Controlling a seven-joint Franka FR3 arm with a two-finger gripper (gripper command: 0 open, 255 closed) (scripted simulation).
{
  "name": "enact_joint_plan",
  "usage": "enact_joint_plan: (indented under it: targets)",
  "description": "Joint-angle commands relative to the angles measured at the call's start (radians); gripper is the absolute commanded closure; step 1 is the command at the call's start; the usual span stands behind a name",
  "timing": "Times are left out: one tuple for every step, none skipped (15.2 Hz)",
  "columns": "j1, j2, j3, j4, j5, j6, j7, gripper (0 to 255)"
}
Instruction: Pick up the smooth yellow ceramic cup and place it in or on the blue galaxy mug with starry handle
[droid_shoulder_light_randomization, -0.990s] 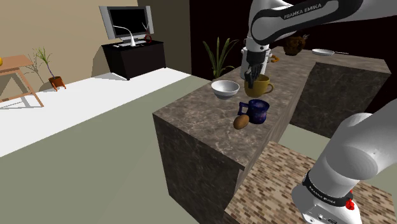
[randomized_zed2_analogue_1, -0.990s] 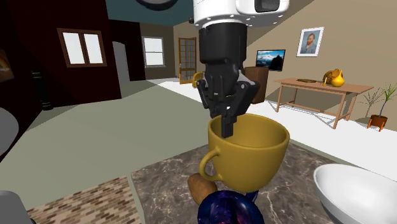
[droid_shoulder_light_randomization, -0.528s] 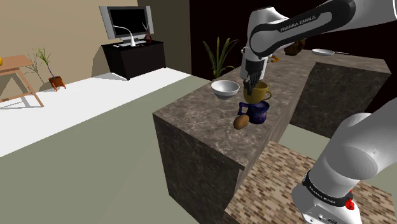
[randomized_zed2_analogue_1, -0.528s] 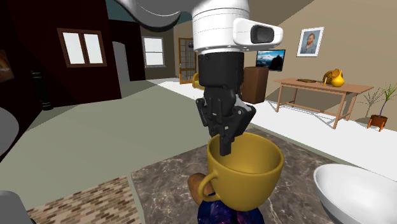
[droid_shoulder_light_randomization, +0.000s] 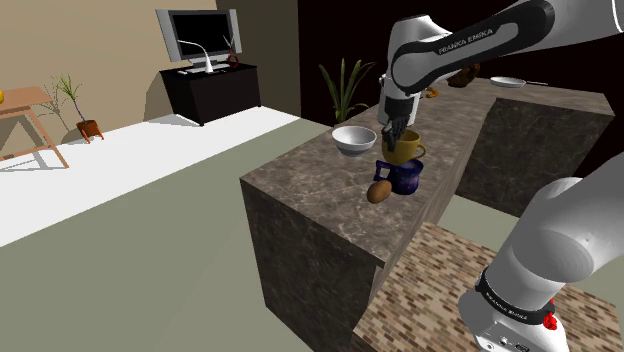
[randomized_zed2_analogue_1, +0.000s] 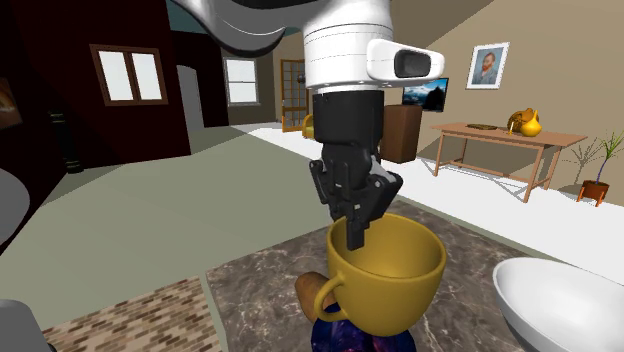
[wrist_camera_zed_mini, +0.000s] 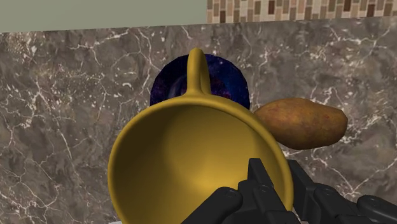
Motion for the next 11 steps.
enact_joint_plan:
  targets:
    - [0.000, 0.001, -0.001, -0.001, 0.000, 0.000, 0.000, 0]
    - [0.000, 0.002, -0.001, -0.001, 0.000, 0.000, 0.000, 0]
    - [0.000, 0.001, 0.000, -0.002, 0.000, 0.000, 0.000, 0]
    - [0.000, 0.001, 0.000, -0.002, 0.000, 0.001, 0.000, 0]
    - [0.000, 0.001, 0.000, -0.002, 0.000, 0.001, 0.000, 0]
    - [0.000, 0.001, 0.000, -0.001, 0.000, 0.000, 0.000, 0]
    - [0.002, -0.009, 0.004, 0.024, 0.003, -0.036, -0.001, 0]
    - [0.004, -0.018, 0.008, 0.050, 0.006, -0.071, -0.001, 0]
    - [0.006, -0.026, 0.013, 0.077, 0.010, -0.106, -0.002, 0]
    - [0.007, -0.031, 0.016, 0.100, 0.012, -0.134, -0.003, 0]
    - [0.007, -0.031, 0.016, 0.100, 0.012, -0.134, -0.003, 0]
